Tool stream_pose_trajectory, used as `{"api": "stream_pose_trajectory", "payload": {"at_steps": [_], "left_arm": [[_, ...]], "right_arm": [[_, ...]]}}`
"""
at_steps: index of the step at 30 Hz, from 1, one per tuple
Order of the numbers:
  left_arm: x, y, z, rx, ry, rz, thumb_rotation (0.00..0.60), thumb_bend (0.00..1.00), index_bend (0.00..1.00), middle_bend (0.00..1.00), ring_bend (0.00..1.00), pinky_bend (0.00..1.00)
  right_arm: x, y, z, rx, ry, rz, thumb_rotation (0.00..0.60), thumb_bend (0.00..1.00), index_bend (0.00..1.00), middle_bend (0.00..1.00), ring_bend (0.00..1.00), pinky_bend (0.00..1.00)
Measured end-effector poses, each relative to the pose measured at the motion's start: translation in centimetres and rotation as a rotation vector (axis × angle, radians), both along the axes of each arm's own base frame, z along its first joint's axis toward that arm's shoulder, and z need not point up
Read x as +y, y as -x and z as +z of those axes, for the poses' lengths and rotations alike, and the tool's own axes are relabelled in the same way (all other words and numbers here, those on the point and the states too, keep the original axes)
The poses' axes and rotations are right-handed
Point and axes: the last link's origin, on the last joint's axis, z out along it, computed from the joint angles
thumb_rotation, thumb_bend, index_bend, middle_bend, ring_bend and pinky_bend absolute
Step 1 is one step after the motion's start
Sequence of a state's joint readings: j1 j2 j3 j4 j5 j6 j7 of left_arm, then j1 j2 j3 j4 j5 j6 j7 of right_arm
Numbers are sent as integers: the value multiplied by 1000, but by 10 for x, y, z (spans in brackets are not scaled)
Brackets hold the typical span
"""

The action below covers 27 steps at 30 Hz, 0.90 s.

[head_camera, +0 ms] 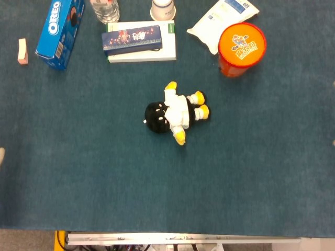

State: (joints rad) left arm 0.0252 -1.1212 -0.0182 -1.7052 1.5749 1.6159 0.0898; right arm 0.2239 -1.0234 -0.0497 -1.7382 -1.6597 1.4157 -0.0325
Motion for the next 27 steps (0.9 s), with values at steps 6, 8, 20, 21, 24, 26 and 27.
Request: {"api": "stream_pose_trajectory", "payload": {"at_steps": [6,8,20,21,24,26,27], "left_arm": [[-2,0,0,-1,-2,2,600,249,2,0,0,20],[-2,0,0,-3,-1,1,600,249,2,0,0,20],[-7,4,4,-6,-16,20,600,248,2,0,0,20],[-7,5,4,-7,-18,23,600,248,2,0,0,20],[-10,7,6,-10,-23,30,600,249,2,0,0,20],[-11,8,7,-11,-25,35,600,249,2,0,0,20],[-12,9,8,-10,-25,37,600,248,2,0,0,20]], "right_arm": [[-21,-33,-24,26,-107,93,600,0,0,45,0,70],[-30,-43,-34,30,-141,114,600,0,0,45,0,65],[-75,-119,-123,11,-364,188,515,0,0,0,0,0],[-77,-125,-130,-2,-380,179,458,0,0,0,0,0],[-81,-138,-148,-45,-416,157,295,0,0,0,0,0],[-82,-146,-158,-60,-426,158,217,0,0,0,0,0],[-82,-150,-164,-64,-429,163,187,0,0,0,0,0]]}}
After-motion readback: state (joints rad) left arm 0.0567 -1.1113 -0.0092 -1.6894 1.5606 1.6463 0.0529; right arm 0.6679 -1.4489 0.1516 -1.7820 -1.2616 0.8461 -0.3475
